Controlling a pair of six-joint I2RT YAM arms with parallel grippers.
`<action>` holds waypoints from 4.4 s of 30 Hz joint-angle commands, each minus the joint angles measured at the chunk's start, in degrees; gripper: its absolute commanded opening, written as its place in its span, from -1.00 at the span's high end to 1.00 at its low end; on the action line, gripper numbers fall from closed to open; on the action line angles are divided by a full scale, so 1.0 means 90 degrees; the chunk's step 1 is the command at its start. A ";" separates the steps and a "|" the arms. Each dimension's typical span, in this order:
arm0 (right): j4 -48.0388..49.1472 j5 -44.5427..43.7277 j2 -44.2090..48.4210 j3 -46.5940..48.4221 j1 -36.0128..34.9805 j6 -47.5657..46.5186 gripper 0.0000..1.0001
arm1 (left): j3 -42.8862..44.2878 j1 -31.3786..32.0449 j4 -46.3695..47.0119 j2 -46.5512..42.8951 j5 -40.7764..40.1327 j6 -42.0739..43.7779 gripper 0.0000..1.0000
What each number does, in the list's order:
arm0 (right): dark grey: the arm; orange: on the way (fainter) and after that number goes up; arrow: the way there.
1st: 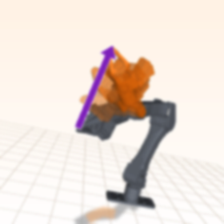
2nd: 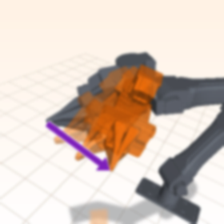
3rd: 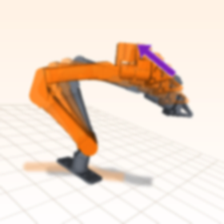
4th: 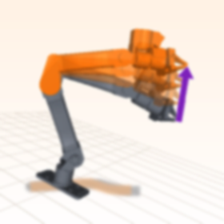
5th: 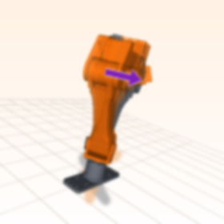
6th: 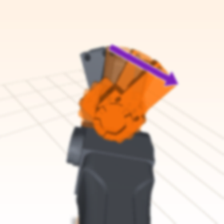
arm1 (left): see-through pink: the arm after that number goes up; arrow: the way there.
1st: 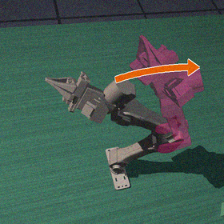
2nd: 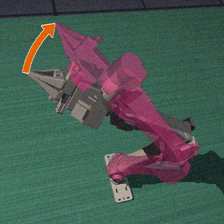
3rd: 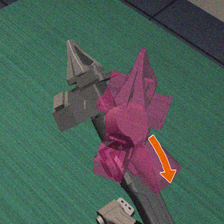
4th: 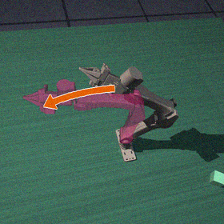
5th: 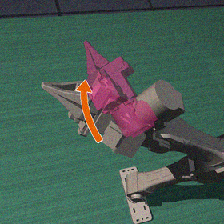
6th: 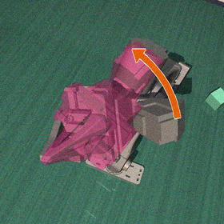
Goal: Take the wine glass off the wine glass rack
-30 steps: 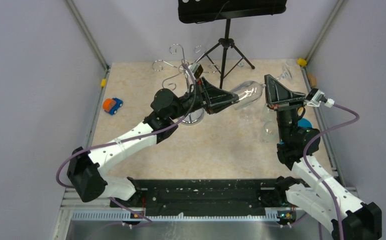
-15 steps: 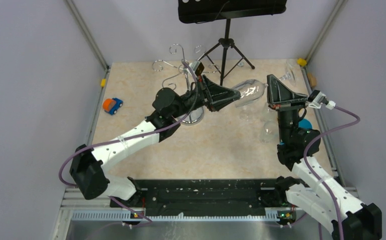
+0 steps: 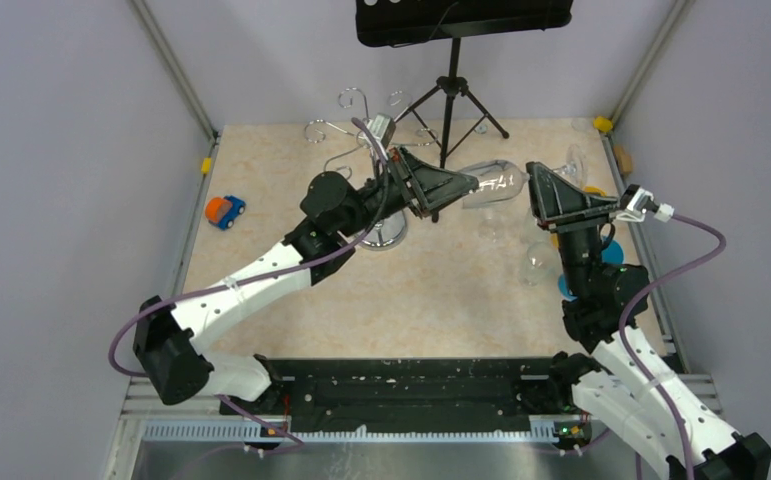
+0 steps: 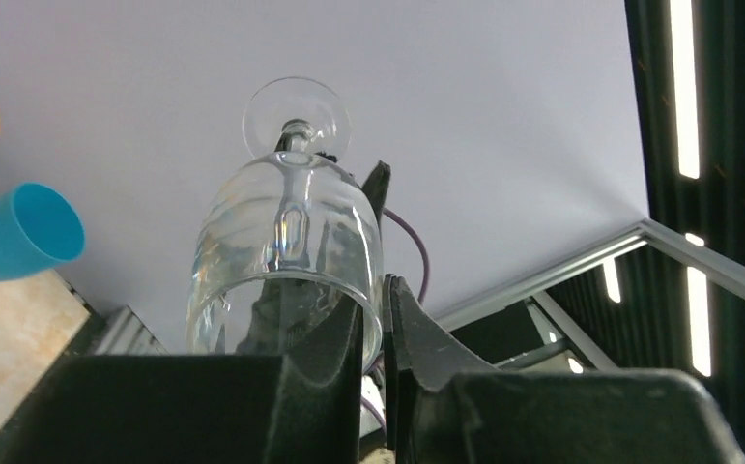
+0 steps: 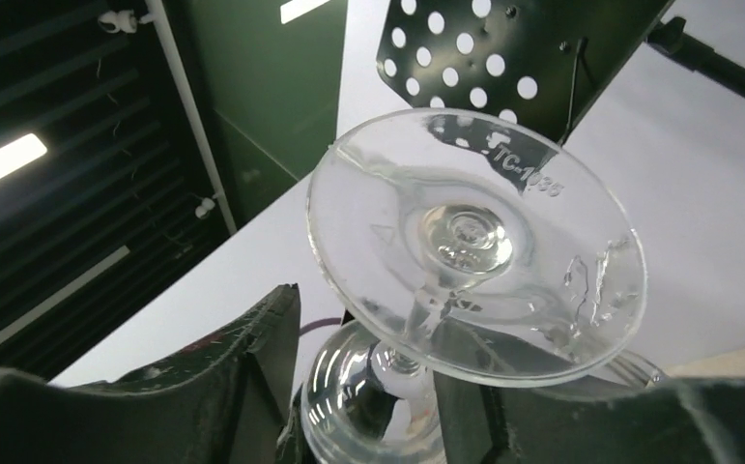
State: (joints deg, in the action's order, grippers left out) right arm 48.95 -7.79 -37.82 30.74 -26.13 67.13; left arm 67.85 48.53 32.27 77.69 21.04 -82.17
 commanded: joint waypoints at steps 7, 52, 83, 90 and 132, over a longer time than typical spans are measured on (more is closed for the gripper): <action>-0.0566 0.0633 0.0690 -0.0467 -0.0065 0.0500 -0.23 | 0.0681 -0.0065 -0.1279 -0.0625 -0.0682 0.2370 1.00; -0.8753 -0.1022 0.3624 0.2537 -0.0065 -0.2276 -0.16 | 0.6608 0.1339 -0.9565 0.4671 -0.1985 0.9423 1.00; -0.8739 -0.1066 0.3596 0.2620 -0.0065 -0.2262 -0.09 | 0.7089 0.1766 -1.0483 0.5239 -0.1361 1.1117 1.00; -0.8736 -0.1012 0.3606 0.2497 -0.0065 -0.2187 -0.09 | 0.6940 0.1766 -1.0571 0.5076 -0.1356 1.1198 1.00; -0.8824 -0.1139 0.3595 0.2836 -0.0065 -0.2431 -0.09 | 0.6894 0.1573 -0.8772 0.4281 -0.1632 1.0409 0.02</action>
State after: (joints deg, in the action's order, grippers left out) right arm -31.27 -16.38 -5.63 52.86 -26.13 47.62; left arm 129.34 62.63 -50.19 124.20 3.75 13.52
